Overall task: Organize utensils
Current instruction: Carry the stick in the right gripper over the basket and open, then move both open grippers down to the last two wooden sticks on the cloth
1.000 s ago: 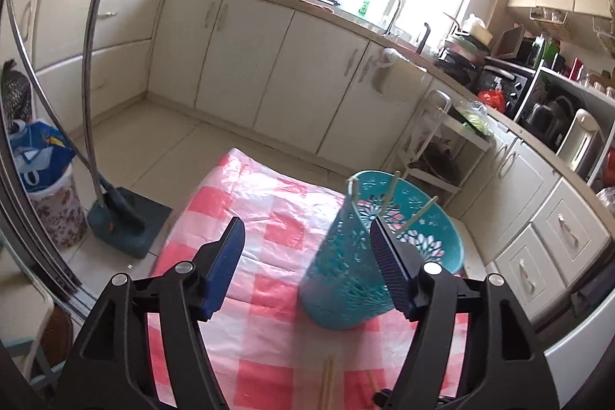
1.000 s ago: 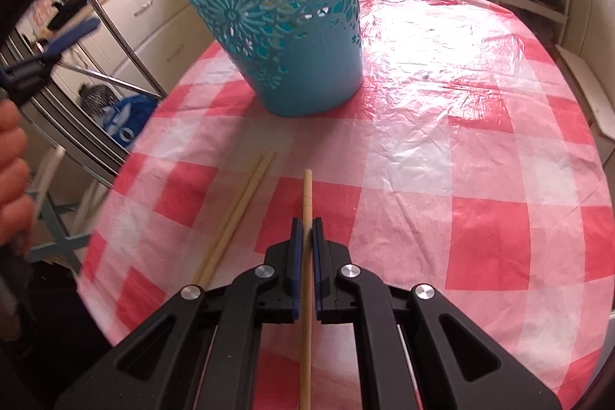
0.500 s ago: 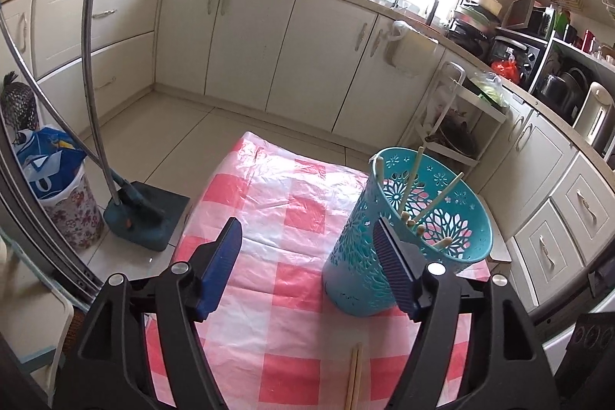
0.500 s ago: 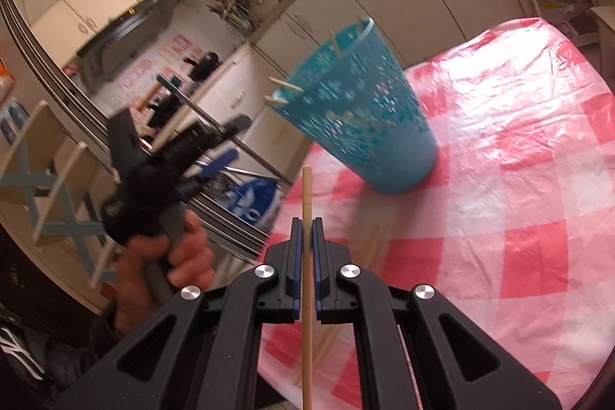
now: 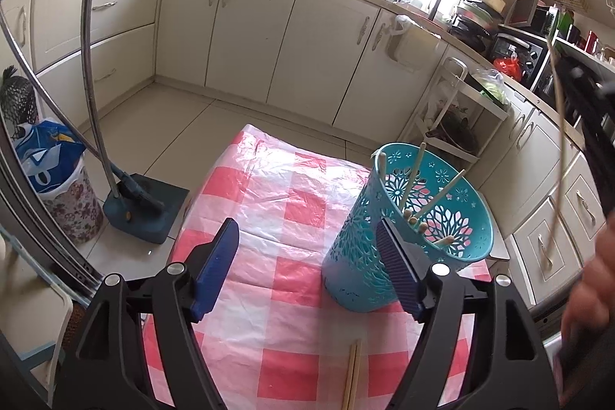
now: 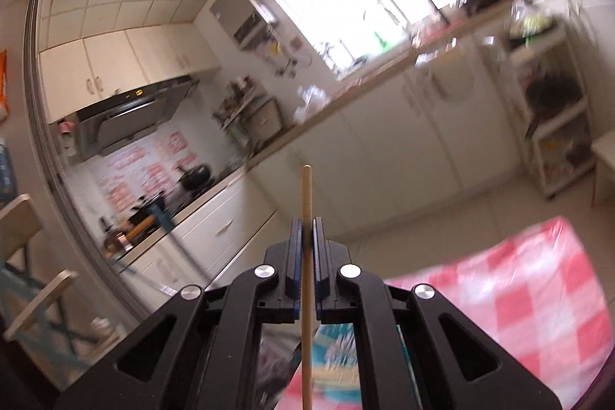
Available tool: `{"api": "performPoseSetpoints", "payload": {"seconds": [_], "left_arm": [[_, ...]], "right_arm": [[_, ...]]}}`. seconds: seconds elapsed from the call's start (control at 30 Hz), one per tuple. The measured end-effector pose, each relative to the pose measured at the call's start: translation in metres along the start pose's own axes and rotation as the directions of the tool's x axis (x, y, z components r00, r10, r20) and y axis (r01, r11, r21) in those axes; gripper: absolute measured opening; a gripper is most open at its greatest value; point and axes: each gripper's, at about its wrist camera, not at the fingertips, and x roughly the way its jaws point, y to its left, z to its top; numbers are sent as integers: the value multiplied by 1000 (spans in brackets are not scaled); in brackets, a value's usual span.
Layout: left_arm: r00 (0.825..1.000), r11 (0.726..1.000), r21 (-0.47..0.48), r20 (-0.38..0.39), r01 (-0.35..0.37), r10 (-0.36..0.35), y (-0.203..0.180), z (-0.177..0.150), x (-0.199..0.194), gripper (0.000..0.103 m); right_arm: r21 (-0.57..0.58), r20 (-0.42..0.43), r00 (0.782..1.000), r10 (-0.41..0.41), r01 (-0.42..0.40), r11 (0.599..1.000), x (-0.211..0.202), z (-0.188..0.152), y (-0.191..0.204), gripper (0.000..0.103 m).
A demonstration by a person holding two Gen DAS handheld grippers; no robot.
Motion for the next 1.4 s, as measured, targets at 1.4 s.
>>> {"api": "performPoseSetpoints", "payload": {"seconds": [1.4], "left_arm": [[995,997,64,-89,-37,43,14,-5,-1,82]], "right_arm": [[-311,-547,731,-408,275,910,-7,-226,-17,35]]}}
